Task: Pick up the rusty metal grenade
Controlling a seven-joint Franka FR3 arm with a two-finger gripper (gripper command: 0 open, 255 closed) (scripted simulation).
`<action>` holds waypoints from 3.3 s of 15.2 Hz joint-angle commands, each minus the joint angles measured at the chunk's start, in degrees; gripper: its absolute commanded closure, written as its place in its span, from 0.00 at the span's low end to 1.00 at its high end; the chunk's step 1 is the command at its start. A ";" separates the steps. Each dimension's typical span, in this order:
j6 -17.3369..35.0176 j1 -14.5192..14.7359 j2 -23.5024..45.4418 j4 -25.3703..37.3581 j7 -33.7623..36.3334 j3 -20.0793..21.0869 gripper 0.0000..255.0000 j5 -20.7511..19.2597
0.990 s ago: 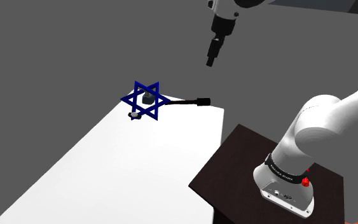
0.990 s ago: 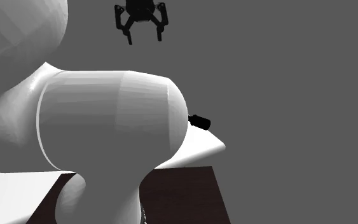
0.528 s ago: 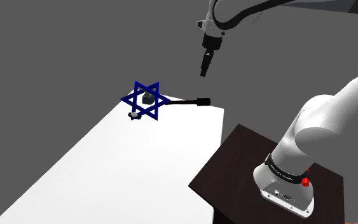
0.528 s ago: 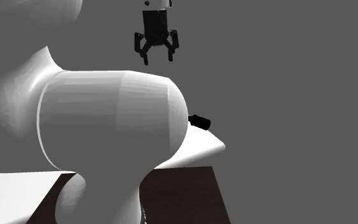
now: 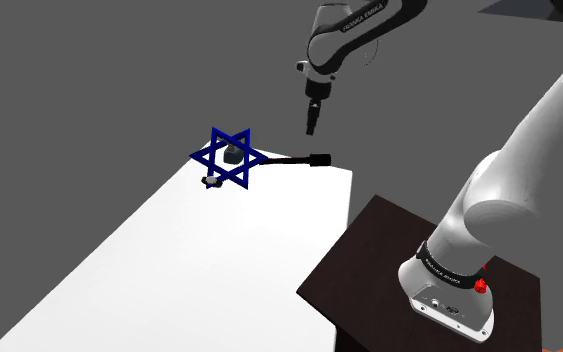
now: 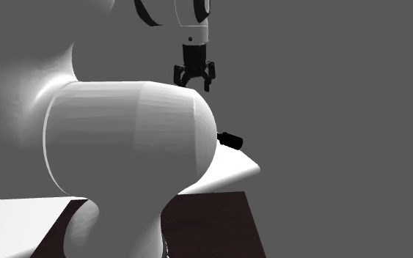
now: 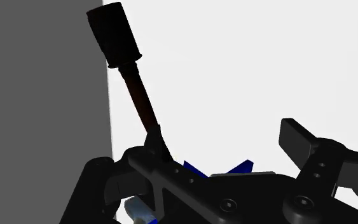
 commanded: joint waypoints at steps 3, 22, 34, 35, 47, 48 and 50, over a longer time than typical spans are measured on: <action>2.89 -0.60 9.53 4.82 -6.57 -0.79 0.00 2.85; 8.44 -6.22 41.54 25.97 -21.65 2.87 0.00 9.08; 8.73 -6.28 41.90 26.04 -21.71 2.93 1.00 9.15; 8.72 -6.26 41.89 26.04 -21.69 2.93 1.00 9.14; 2.54 -5.49 35.12 25.49 -20.89 1.86 1.00 7.77; 1.99 -5.43 34.60 25.52 -20.82 1.79 1.00 7.65; 0.88 -5.32 33.58 25.64 -20.69 1.63 1.00 7.42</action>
